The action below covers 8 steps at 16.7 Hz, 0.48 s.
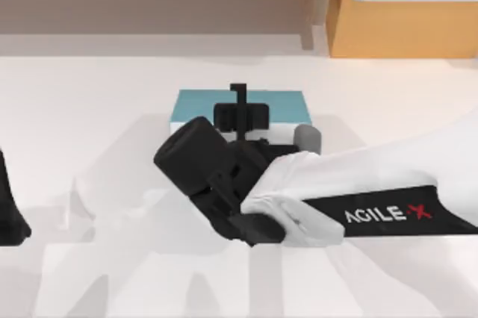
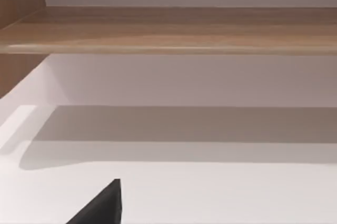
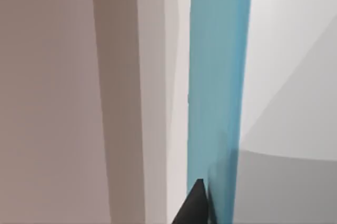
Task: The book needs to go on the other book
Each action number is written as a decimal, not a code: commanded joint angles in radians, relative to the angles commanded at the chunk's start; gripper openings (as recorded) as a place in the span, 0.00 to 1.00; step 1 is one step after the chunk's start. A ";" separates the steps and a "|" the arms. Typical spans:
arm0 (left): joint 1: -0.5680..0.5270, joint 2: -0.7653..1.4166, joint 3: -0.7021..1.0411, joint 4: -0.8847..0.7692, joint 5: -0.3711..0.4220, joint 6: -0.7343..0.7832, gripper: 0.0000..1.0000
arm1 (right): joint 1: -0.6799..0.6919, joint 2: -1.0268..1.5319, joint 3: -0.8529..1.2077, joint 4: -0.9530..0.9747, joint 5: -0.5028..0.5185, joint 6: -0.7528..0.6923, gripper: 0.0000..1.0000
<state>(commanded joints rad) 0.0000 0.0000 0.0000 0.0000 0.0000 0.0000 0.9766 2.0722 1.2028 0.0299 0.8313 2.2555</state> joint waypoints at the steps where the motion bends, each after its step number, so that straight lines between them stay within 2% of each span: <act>1: 0.000 0.000 0.000 0.000 0.000 0.000 1.00 | 0.000 0.000 0.000 0.000 0.000 0.000 0.23; 8: 0.000 0.000 0.000 0.000 0.000 0.000 1.00 | 0.000 0.000 0.000 0.000 0.000 0.000 0.75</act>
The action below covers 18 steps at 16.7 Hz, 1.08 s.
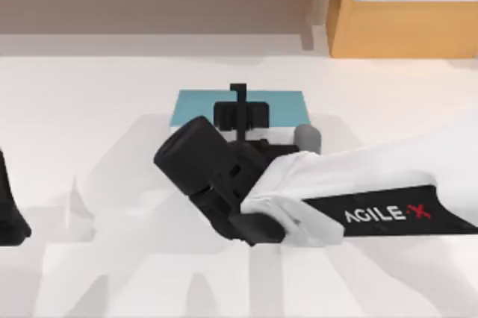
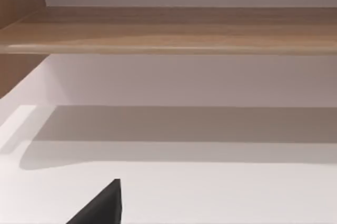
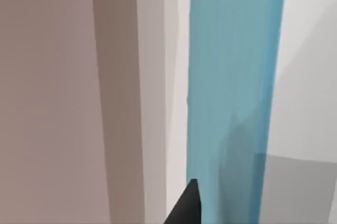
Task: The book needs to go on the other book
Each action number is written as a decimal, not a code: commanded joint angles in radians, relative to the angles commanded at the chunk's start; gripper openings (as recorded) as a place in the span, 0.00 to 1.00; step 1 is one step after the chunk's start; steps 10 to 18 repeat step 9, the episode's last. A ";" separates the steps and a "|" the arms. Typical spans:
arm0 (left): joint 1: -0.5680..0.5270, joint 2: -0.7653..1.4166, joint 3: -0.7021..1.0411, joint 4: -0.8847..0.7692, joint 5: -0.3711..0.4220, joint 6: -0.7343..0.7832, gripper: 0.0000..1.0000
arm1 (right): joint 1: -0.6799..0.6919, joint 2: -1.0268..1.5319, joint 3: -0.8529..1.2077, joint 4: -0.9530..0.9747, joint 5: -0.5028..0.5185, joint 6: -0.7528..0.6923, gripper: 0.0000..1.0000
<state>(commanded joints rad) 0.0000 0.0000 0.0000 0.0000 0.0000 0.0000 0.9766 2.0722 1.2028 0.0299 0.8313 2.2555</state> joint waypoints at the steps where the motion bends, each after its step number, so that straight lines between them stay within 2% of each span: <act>1: 0.000 0.000 0.000 0.000 0.000 0.000 1.00 | 0.000 0.000 0.000 0.000 0.000 0.000 0.83; 3: 0.000 0.000 0.000 0.000 0.000 0.000 1.00 | 0.000 0.000 0.000 0.000 0.000 0.000 0.98; 4: 0.000 0.000 0.000 0.000 0.000 0.000 1.00 | 0.000 0.000 0.000 0.000 0.000 0.000 1.00; 18: 0.000 0.000 0.000 0.000 0.000 0.000 1.00 | 0.000 0.000 0.000 0.000 0.000 0.000 1.00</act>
